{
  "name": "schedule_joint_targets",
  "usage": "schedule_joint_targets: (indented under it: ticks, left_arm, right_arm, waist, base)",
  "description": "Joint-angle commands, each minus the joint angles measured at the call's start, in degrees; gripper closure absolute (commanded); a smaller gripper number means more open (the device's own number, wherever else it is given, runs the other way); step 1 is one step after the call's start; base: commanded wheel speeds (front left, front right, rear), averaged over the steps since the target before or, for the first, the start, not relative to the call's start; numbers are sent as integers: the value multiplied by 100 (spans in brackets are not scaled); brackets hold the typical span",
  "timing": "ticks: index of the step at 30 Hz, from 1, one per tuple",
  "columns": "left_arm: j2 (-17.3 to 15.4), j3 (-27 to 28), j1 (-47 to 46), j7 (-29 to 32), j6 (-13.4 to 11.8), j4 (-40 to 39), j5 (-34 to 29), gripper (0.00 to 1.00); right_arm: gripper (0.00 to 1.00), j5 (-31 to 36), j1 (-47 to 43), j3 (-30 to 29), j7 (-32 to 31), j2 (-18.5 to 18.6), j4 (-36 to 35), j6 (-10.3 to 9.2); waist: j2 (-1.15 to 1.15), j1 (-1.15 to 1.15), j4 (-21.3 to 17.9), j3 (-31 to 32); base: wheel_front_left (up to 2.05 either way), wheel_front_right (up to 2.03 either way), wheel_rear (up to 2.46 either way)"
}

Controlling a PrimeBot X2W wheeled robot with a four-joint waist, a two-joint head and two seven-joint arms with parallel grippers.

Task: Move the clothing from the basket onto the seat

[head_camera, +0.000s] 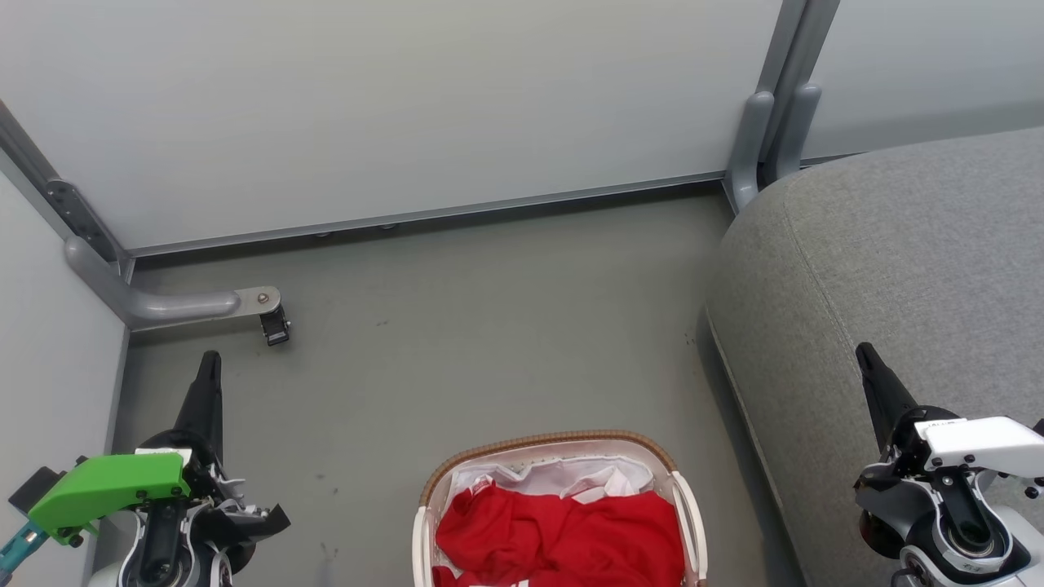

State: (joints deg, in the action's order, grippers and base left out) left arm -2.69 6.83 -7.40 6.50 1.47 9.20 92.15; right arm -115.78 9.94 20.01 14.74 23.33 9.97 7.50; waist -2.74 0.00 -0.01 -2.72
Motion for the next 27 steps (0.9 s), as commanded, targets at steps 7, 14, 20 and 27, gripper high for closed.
schedule_joint_targets:
  ticks: [7, 14, 20, 27]
  left_arm:
    - [-38, -1, -19, 14, -9, -24, 13, 100]
    - [-38, -1, -19, 15, -9, -24, 13, 100]
    - [-38, -1, -19, 14, -9, -24, 13, 100]
    - [15, -6, 34, -4, 1, 86, -2, 0]
  right_arm:
    - [100, -19, 19, 9, 22, 34, -9, -1]
    - [100, -19, 19, 8, 22, 34, -9, -1]
    - [100, -19, 19, 8, 22, 34, -9, -1]
    - [0, 7, -36, 18, -1, -64, 68, -1]
  waist:
    - [0, 0, 0, 0]
    - [0, 0, 0, 0]
    - [0, 0, 0, 0]
    - [0, 0, 0, 0]
  base:
    - [0, 0, 0]
    - [0, 0, 0]
    - [0, 0, 0]
    - [0, 0, 0]
